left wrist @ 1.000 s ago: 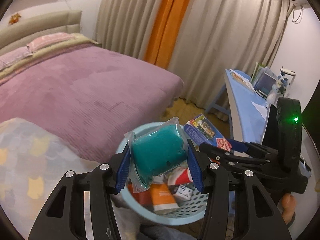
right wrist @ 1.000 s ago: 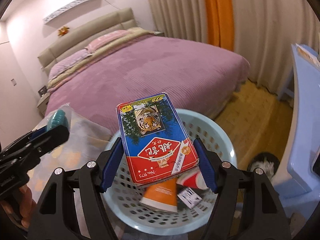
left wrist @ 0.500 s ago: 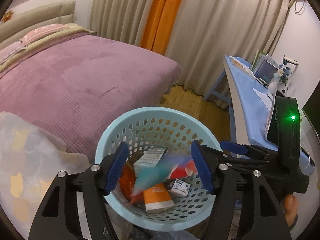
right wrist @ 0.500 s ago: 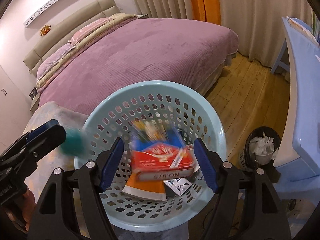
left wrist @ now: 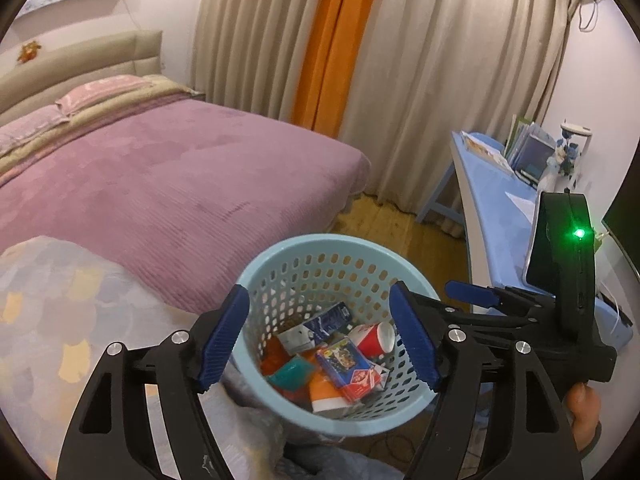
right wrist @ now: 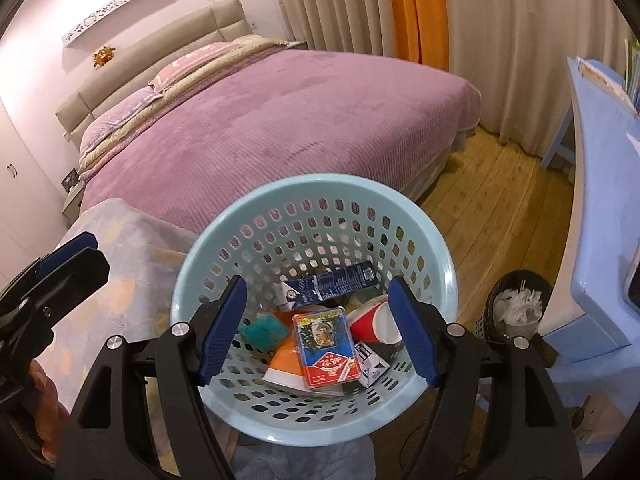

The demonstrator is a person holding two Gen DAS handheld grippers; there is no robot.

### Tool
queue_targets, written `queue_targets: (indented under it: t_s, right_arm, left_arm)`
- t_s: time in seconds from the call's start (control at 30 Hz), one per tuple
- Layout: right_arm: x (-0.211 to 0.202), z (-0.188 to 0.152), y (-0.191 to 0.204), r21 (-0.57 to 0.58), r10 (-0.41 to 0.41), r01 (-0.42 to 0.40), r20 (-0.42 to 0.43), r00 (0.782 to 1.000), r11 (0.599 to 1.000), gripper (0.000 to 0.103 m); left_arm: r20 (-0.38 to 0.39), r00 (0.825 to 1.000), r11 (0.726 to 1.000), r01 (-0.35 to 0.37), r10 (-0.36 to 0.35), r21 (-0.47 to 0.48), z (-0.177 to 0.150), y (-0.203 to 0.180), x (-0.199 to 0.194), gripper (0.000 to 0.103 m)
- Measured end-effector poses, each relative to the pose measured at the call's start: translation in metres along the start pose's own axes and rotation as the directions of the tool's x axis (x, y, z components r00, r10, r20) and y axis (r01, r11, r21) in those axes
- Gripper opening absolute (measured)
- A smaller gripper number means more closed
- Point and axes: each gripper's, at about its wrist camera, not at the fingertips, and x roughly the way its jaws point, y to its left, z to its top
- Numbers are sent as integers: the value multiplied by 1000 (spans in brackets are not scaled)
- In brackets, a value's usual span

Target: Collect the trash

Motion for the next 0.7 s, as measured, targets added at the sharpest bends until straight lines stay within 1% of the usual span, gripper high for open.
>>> queue_targets:
  t_s: [0.2,0.3,0.4,0.5,0.7]
  right_arm:
    - [-22,-3,25,-27,-15,17,61,998,999,69]
    - [-35,-8,39,-43,-32,37,111,993,998,69]
    - [-45,-13,47,-53,-45,54,150,988,997,69]
    - [-55,-18,55,-61,-63,76,191,979,995,69]
    - [-67,-24,66,-62,-80,97,243,967,993,69]
  left_arm:
    - [57,998,999,-37,39,-34,-7,10,-36,77]
    - [88,994,997,-65,69,-47,-13,15,-53,81]
    - [114,987,992,-107,114,-62,-21,22,-66,83]
    - [124,981,988,-138,146,-73,-28,29,-71,83]
    - [135,970,977,-189,202,-101,-45,46,-71,83]
